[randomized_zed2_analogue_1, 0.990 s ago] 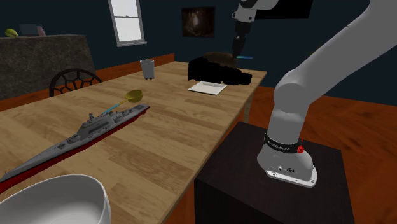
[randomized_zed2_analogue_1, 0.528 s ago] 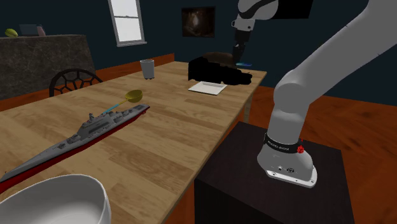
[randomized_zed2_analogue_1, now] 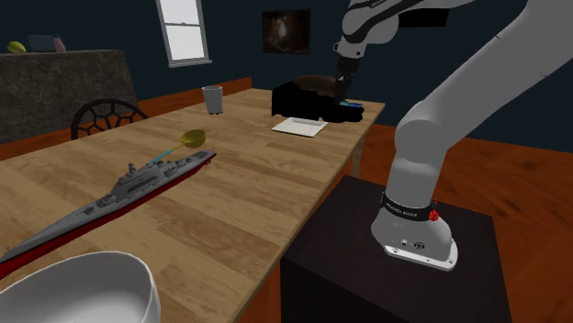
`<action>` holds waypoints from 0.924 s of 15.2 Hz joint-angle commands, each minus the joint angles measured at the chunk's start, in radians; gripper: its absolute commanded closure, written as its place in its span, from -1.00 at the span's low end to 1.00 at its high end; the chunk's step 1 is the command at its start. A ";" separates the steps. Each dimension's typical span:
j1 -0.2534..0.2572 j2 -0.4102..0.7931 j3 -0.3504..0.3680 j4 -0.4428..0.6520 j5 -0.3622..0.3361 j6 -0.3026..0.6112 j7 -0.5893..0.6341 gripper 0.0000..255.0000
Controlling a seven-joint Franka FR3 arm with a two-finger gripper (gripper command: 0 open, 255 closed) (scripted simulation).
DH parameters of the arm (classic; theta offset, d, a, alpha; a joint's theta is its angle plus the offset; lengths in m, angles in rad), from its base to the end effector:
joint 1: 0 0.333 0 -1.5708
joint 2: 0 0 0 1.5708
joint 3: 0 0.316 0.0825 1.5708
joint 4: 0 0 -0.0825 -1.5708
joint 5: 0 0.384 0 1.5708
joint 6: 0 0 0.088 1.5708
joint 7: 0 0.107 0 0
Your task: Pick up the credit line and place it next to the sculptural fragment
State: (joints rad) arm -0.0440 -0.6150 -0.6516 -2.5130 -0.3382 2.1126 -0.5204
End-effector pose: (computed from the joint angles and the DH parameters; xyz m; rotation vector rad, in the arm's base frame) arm 0.2956 -0.2781 0.4555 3.1082 0.0855 0.2268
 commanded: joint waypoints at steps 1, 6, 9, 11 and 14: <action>0.000 0.009 -0.009 -0.023 -0.005 0.032 0.001 1.00; 0.003 0.040 -0.038 -0.069 -0.014 0.109 -0.003 1.00; 0.007 0.063 -0.057 -0.094 -0.018 0.157 -0.007 1.00; 0.010 0.080 -0.070 -0.110 -0.020 0.190 -0.010 1.00; 0.018 0.109 -0.091 -0.132 -0.021 0.240 -0.016 1.00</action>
State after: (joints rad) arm -0.0288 -0.5176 -0.7346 -2.6337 -0.3585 2.3304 -0.5348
